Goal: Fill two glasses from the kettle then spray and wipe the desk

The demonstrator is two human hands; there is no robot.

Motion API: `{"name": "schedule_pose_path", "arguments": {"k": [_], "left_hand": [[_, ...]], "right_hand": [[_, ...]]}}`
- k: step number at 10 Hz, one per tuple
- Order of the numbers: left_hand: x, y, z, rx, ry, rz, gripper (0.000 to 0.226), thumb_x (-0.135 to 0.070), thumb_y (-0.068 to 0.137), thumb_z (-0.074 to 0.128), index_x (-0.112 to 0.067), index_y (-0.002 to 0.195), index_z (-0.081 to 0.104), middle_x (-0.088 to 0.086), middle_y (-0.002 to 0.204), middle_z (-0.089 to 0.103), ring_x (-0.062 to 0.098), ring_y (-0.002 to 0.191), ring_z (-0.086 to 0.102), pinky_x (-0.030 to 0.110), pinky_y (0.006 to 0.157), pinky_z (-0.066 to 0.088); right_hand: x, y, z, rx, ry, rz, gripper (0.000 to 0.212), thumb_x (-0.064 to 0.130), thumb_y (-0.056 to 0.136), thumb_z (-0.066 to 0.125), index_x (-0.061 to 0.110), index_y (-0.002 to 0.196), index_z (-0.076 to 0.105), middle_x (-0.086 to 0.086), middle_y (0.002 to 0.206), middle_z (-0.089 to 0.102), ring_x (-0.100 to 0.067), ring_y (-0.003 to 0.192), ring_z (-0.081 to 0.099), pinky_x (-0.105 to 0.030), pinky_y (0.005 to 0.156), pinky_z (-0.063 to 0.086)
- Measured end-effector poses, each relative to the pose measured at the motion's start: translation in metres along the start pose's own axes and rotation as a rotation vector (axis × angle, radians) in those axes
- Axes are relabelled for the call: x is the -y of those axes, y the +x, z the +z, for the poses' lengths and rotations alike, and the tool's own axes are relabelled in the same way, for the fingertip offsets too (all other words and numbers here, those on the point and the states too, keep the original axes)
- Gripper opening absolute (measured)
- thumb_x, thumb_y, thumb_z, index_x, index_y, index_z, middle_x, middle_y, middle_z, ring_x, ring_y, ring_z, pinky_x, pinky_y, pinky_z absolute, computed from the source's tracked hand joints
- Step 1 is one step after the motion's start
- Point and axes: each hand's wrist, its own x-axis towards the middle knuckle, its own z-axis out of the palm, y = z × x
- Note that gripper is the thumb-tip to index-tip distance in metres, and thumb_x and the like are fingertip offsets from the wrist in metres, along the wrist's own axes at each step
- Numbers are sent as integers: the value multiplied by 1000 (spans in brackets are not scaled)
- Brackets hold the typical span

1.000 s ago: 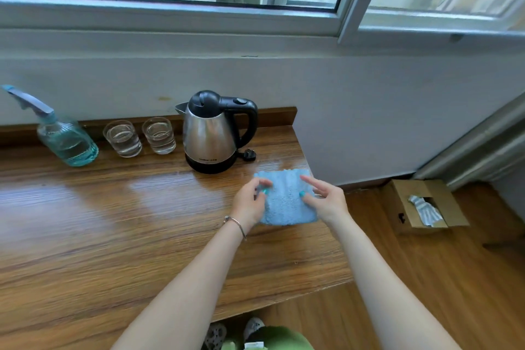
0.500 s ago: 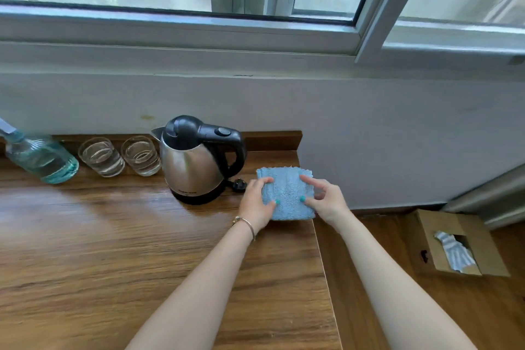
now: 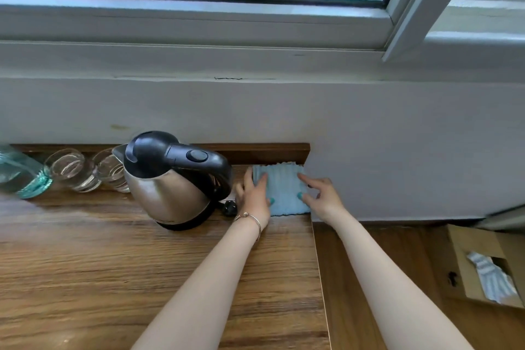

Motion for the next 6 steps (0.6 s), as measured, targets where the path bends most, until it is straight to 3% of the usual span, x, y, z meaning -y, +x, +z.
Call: {"name": "schedule_pose_path", "arguments": {"k": [1,2,3,4,5,6], "left_hand": [[-7,-4,1,-18,109,-15,79,-3,92,54,-18,155,9,13,159,-27,37,148,-16,43,119,14],[-9,-12,7,-73,230,138,74,-19,100,45,-8,155,-2,17,161,-22,30,148,-20,39,121,1],[3,-16,17,61,379,208,66,-42,105,20,-12,155,-11,9,163,-15,21,150,-14,37,121,-8],[1,-8,21,98,568,172,64,-43,105,10,-11,152,-19,8,162,-19,21,150,-16,38,121,-9],[-15,-4,10,186,638,130,63,-41,105,10,-10,151,-21,9,162,-21,22,149,-17,40,121,-9],[-13,-23,-4,205,585,162,68,-36,105,26,-9,155,-11,9,164,-12,24,151,-9,42,122,-4]], "right_hand": [[-2,-4,5,1,67,11,60,33,92,62,39,147,38,-2,138,35,-19,116,49,-32,109,40],[-1,-9,13,1,-48,-24,71,53,91,55,44,152,20,2,153,21,-22,141,30,-39,114,30],[0,-16,19,90,-301,-12,65,69,90,32,59,147,1,1,160,19,-27,140,37,-46,106,40],[6,-22,22,123,-326,31,60,67,94,26,61,144,-6,-3,159,27,-30,137,44,-46,103,42],[22,-24,16,130,-444,118,61,62,97,23,56,147,-10,-3,162,18,-33,140,39,-49,107,40],[36,-43,18,98,-500,177,65,58,98,28,48,152,-8,-2,164,10,-35,144,31,-51,112,34]]}}
